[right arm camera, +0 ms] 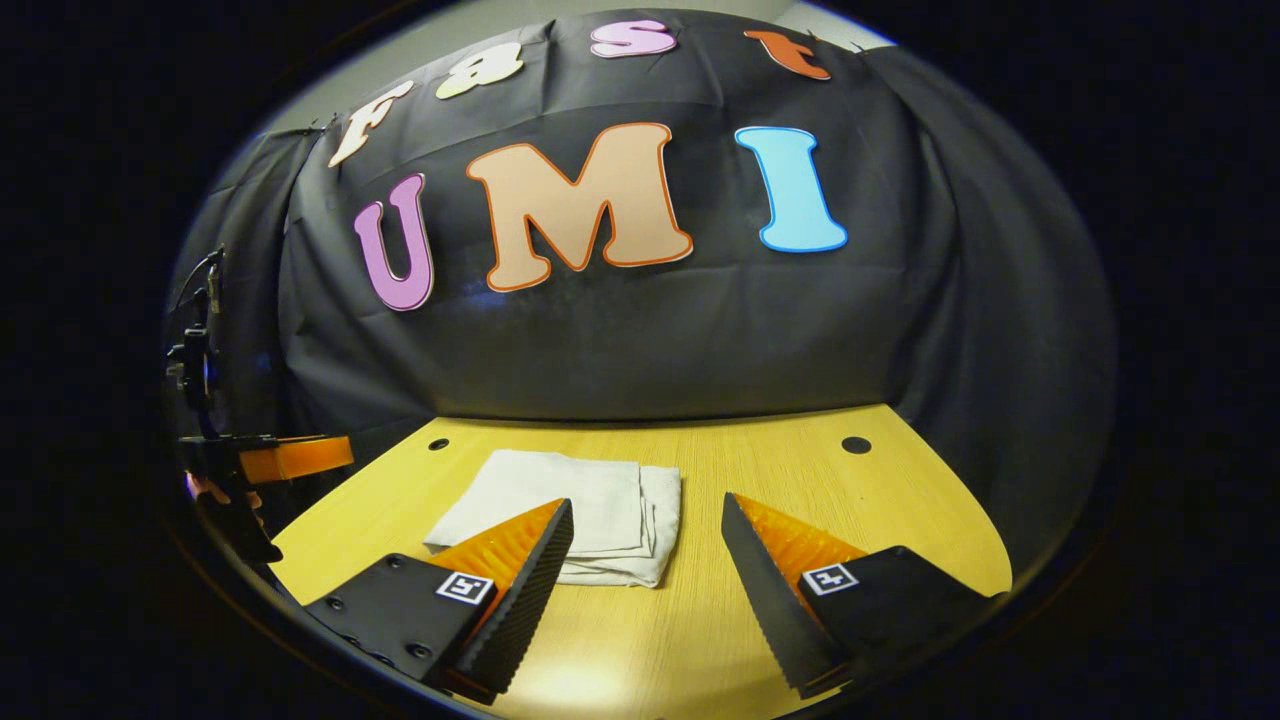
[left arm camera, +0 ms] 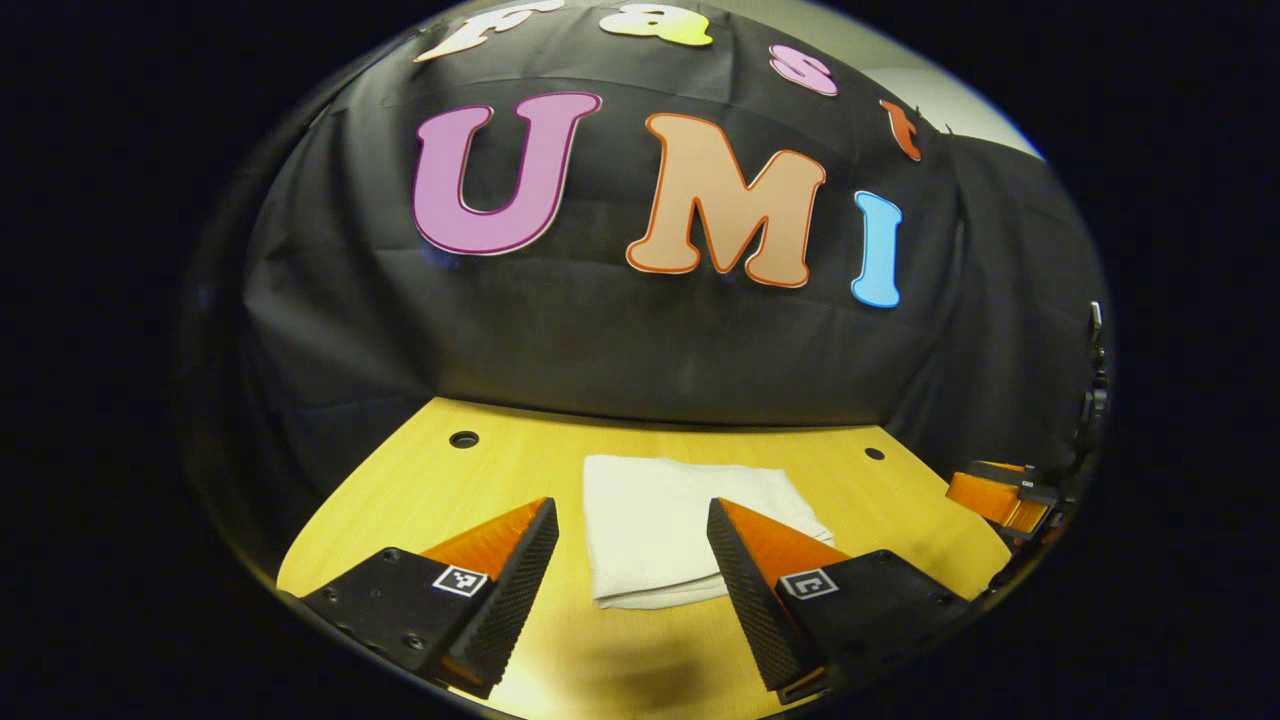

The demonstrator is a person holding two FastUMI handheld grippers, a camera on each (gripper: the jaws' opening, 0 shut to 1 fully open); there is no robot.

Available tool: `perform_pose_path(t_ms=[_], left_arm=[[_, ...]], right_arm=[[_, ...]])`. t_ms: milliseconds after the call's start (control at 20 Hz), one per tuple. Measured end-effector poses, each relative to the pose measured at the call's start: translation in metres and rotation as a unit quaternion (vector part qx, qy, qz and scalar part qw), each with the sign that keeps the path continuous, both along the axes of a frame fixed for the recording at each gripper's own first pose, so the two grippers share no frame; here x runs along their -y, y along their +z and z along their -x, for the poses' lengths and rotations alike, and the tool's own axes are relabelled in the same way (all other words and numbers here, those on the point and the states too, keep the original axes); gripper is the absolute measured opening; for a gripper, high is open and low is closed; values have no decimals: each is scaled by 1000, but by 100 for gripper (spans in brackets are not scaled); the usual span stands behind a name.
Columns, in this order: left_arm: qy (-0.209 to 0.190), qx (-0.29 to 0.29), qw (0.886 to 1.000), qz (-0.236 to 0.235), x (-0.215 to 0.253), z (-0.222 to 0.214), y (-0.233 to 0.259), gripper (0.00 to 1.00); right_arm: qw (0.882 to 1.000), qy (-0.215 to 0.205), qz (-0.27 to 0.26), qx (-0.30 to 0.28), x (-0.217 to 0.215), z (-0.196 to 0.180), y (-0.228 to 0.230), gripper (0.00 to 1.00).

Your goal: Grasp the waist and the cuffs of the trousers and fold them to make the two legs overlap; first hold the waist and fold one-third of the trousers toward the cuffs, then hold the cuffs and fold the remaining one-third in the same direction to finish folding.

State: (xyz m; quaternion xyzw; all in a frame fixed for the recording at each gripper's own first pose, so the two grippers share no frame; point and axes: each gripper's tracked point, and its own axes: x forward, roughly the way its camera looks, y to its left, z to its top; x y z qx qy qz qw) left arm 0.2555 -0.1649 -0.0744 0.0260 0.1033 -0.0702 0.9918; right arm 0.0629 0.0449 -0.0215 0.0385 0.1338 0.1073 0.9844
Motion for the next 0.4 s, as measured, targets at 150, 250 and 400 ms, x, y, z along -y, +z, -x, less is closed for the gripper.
perform_pose_path(t_ms=[150,250,400], left_arm=[[1,-13,1000,16,-8,14,-5,90],[0,-24,999,25,-13,17,-13,90],[-1,-39,999,22,-22,19,-23,90]], right_arm=[[1000,-15,-5,9,2,6,7,96],[1000,-27,-4,9,6,10,7,96],[999,-35,-2,10,8,14,9,96]])
